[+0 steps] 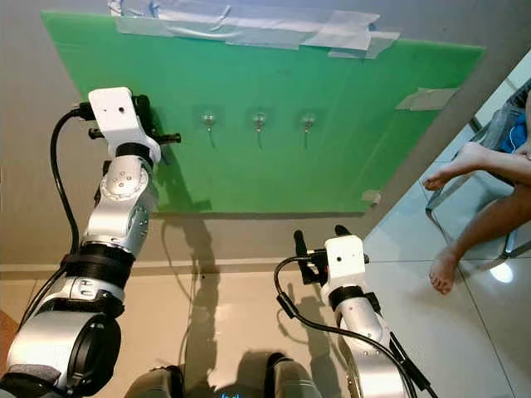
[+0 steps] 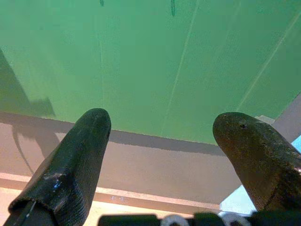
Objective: Hang keys on a hook
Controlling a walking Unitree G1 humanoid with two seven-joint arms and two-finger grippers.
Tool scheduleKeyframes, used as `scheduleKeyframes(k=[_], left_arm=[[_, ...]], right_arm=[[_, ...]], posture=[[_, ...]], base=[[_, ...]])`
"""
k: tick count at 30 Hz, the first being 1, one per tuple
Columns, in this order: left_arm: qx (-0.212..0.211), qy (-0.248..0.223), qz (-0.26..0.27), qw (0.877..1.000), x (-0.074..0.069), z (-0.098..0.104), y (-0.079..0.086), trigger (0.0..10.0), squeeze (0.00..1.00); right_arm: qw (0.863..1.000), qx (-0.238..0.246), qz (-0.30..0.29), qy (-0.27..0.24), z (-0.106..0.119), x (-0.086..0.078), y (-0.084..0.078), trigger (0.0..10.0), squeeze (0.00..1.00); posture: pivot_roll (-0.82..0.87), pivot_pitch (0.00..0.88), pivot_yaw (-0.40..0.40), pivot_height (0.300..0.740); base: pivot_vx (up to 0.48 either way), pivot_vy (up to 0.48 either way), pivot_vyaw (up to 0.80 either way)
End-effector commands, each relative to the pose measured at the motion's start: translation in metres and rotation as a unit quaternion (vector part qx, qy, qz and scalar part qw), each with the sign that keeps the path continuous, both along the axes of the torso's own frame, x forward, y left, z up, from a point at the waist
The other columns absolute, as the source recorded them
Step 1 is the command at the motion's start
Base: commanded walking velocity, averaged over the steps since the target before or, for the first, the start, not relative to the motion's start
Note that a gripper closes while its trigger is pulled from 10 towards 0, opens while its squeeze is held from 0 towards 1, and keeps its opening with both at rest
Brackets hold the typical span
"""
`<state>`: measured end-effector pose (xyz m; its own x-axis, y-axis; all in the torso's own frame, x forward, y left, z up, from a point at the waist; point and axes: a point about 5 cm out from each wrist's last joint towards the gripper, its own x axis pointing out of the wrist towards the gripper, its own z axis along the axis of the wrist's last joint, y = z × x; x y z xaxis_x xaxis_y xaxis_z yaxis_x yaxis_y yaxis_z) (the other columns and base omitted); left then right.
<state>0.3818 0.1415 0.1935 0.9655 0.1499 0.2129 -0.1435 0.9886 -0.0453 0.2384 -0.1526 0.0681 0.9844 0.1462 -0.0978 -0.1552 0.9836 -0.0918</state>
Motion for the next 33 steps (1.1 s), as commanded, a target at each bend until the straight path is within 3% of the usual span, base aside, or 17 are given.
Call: scheduleKeyframes(k=[1, 14, 33], left_arm=[[0.008, -0.003, -0.009, 1.0, 0.0023, 0.0022, -0.0078, 0.0, 0.0], [0.061, -0.023, -0.004, 0.998, 0.008, 0.0062, -0.0038, 0.0, 0.0], [0.044, -0.029, -0.002, 0.999, 0.0064, 0.006, -0.0084, 0.0, 0.0]], right_arm=[[1.0, -0.004, -0.004, -0.001, 0.0008, -0.0026, -0.0025, 10.0, 0.0], [1.0, -0.007, -0.004, -0.001, 0.0019, -0.0028, -0.0041, 10.0, 0.0], [1.0, -0.008, -0.003, 0.002, 0.0015, -0.0043, -0.0047, 10.0, 0.0]], posture=[[-0.22, 0.156, -0.02, 0.74], [-0.22, 0.156, -0.025, 0.74], [-0.22, 0.16, -0.031, 0.74]], base=[[0.0, 0.0, 0.0], [0.0, 0.0, 0.0], [0.0, 0.0, 0.0]])
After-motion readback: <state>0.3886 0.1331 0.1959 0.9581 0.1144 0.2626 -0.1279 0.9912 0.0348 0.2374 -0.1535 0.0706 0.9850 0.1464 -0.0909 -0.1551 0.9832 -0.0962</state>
